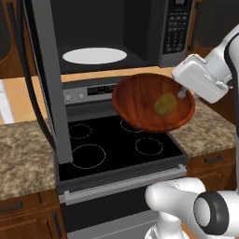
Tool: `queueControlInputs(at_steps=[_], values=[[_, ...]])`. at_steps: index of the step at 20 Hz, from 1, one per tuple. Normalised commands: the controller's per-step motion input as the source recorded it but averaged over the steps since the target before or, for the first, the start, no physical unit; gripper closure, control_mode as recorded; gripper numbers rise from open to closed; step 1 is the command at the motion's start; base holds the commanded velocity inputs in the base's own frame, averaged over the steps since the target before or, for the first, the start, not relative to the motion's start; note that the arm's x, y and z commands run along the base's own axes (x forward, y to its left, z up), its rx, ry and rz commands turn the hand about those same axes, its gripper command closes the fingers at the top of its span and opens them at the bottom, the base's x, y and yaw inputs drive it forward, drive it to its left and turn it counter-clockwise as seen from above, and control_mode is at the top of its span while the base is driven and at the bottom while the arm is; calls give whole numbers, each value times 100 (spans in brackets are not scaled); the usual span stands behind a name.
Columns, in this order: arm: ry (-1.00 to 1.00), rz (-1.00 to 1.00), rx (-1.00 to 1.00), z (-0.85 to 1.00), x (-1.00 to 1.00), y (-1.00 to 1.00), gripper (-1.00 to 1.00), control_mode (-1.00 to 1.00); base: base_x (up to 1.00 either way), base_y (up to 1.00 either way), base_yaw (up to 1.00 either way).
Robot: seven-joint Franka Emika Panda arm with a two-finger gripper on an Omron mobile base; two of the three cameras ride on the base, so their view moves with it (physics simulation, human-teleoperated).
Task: Pick the avocado from the sink and place it in the bowl. Then pick the bowl and place it in the microwave. Then close the microwave door and press the start button.
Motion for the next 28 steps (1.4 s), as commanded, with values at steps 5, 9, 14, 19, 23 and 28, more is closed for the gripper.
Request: queueControlInputs(at_steps=[5, 9, 14, 19, 23, 28], values=[[0, 0, 0, 0, 0, 0, 100, 100, 11, 1, 19], [0, 0, 0, 0, 0, 0, 100, 100, 34, 0, 21], [0, 0, 0, 0, 0, 0, 100, 100, 58, 2, 4], [0, -17, 3, 16, 66, 15, 100, -100, 14, 0, -1], [0, -25, 13, 72, 39, 11, 100, -100, 0, 0, 0], [0, -43, 15, 25, 90, 18, 100, -100, 0, 0, 0]])
